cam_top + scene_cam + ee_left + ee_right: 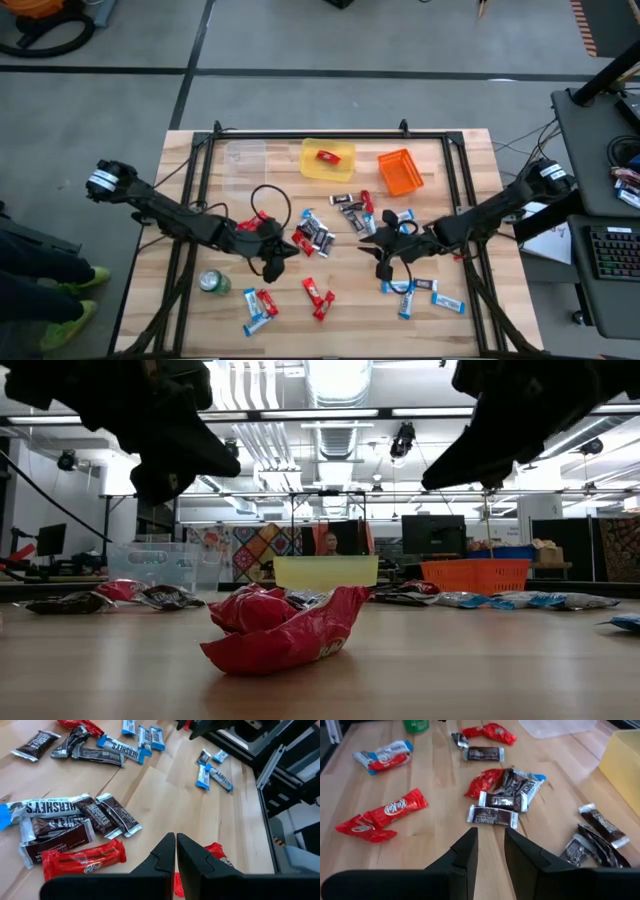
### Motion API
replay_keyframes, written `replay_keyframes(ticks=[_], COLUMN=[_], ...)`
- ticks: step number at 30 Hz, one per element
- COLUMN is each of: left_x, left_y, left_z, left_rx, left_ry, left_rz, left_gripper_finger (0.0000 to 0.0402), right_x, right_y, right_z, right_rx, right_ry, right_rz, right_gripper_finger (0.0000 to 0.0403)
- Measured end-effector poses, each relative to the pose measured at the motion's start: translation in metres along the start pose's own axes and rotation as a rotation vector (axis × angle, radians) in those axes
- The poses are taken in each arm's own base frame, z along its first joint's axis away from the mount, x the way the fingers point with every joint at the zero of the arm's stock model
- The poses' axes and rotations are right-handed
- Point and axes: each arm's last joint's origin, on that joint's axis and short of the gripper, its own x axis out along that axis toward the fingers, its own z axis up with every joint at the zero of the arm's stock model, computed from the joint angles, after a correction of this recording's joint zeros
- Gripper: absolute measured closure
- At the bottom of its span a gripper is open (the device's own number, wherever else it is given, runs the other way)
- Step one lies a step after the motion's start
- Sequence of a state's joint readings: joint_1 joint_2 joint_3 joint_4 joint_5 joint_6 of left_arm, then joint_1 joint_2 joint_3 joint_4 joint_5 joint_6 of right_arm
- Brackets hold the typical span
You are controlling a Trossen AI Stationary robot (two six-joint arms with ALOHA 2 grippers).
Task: Sort candy
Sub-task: Put the brown chocolate bar into the transparent bin
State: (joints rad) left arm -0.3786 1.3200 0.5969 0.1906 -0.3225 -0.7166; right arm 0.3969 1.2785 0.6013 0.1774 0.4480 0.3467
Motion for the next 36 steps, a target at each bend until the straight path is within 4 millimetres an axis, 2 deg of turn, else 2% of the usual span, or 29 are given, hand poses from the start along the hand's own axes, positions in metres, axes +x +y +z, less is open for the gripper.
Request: replay_keyframes(ticks=[6,11,19,31,36], left_x=[-0.001,-0.003,-0.005,-0.005,-0.006], left_y=[-0.005,-0.006,-0.008,-0.007,-0.005], left_z=[0.006,0.007,0.009,0.010,0.008], left_rx=[-0.037,-0.092,-0.099,-0.130,-0.184], left_ry=[0.020,0.118,0.161,0.143,0.159], left_rz=[0.017,0.067,0.101,0.125,0.152], left_gripper_finger=[0.0402,0.0402,0.0402,0.0402,0.0402], right_x=[0.000,-0.003,-0.017,-0.057,-0.066], right_y=[-0.004,-0.003,0.002,-0.027,-0.041], right_z=[-0.012,-0.022,-0.024,-0.029,-0.037], right_rx=[-0.058,-0.149,-0.256,-0.220,-0.053], right_ry=[-0.114,-0.134,-0.174,-0.384,-0.424], right_rz=[0.046,0.076,0.120,0.129,-0.032], right_gripper_finger=[0.0332,0.0335,0.0335,0.0335,0.0335])
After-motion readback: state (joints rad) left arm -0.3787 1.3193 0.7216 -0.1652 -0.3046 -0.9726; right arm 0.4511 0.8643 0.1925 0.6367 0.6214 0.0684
